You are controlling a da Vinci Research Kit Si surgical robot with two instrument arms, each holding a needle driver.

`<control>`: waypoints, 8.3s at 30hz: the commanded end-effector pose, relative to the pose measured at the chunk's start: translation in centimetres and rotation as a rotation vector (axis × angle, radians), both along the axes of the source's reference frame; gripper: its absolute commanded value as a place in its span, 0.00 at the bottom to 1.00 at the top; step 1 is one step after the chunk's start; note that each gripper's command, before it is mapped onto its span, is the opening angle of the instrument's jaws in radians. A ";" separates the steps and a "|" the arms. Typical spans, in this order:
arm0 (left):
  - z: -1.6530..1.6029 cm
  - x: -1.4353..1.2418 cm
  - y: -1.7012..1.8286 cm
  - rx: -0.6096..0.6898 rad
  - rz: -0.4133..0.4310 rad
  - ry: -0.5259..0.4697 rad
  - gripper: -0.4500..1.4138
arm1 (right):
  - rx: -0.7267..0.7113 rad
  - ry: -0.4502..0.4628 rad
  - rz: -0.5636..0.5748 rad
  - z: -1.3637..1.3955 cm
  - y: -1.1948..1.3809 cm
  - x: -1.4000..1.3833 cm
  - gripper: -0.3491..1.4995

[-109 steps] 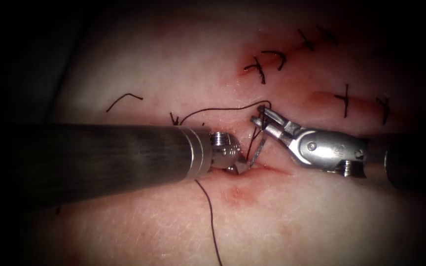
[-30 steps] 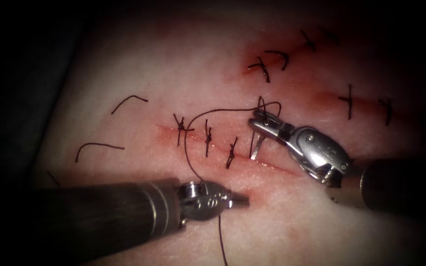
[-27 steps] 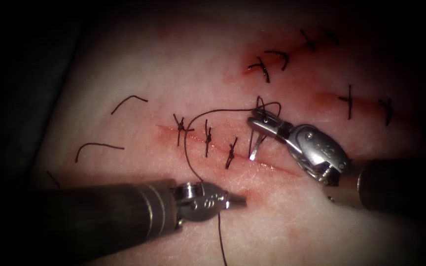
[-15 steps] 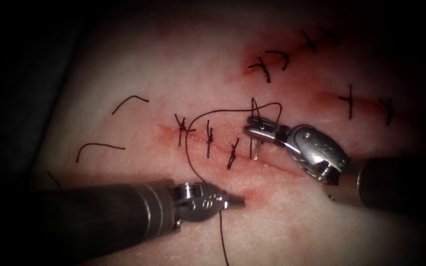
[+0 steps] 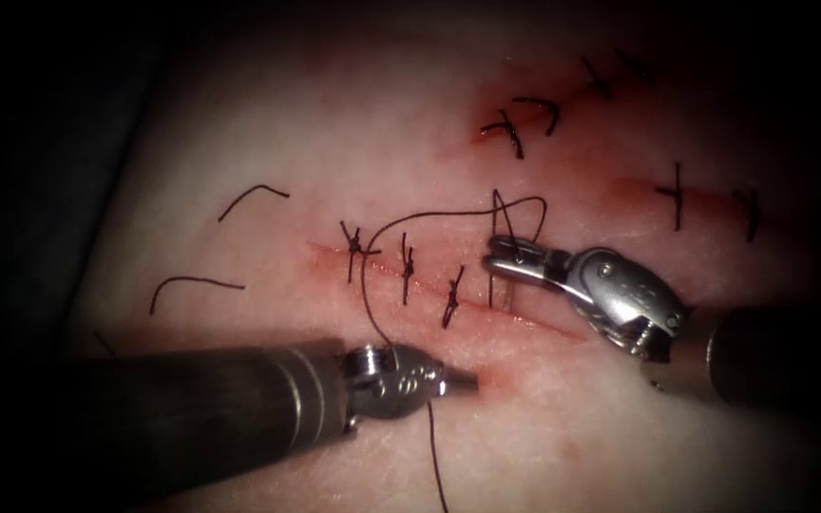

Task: Wound Closure
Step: Throw the needle with the right needle driver through the bottom of the incision, then use the left needle driver to pull the suture needle through the wound.

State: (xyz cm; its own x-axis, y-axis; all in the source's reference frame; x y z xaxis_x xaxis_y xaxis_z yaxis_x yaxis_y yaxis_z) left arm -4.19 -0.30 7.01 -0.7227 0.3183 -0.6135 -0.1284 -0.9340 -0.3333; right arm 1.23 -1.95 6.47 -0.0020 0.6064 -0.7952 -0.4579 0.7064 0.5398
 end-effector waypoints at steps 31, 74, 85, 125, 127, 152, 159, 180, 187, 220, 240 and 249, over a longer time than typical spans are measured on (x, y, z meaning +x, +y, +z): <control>0.04 0.07 -0.19 -0.007 0.015 -0.004 0.00 | 0.355 -0.157 0.351 -0.10 -0.22 0.11 0.00; 0.12 0.05 -0.21 0.010 0.018 -0.031 0.00 | 0.755 0.050 0.504 -0.44 -0.60 0.46 0.00; 0.12 0.13 -0.20 0.012 0.024 -0.035 0.00 | 0.807 0.094 0.480 -0.65 -0.78 0.71 0.00; 0.17 0.25 -0.10 0.020 0.029 -0.039 0.00 | 0.839 0.145 0.441 -0.67 -1.36 1.11 0.00; 0.15 0.27 -0.11 0.020 0.030 -0.040 0.00 | 0.829 0.192 0.439 -0.66 -1.27 1.05 0.05; 0.14 0.42 0.10 -0.137 0.107 -0.446 0.57 | 0.791 0.157 0.330 -0.38 -0.43 0.12 0.89; 0.12 0.23 0.16 -0.164 0.187 -0.538 0.45 | 0.792 0.139 0.309 -0.18 -0.41 0.01 0.88; 0.45 -0.08 0.40 -0.102 0.283 -0.617 0.16 | 0.778 0.128 0.307 -0.12 -0.52 0.10 0.77; 0.44 -0.08 0.39 -0.093 0.286 -0.627 0.11 | 0.774 0.126 0.302 -0.12 -0.50 0.08 0.75; 0.43 -0.18 0.46 0.090 0.285 -0.614 0.00 | 0.716 0.092 0.275 -0.13 -0.50 -0.08 0.70; -0.14 -0.02 0.40 0.362 0.166 -0.578 0.00 | 0.474 -0.033 0.153 -0.07 -0.43 -0.48 0.87; -0.39 0.04 0.51 0.541 0.054 -0.526 0.00 | 0.394 -0.083 0.112 -0.04 -0.39 -0.56 0.90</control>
State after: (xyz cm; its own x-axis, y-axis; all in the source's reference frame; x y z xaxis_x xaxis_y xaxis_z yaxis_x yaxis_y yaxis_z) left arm -4.08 0.24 6.53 -0.4038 0.6623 -0.6311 0.2061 -0.6063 -0.7681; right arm 0.60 -2.30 6.34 -0.0291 0.8621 -0.5059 -0.5763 0.3991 0.7132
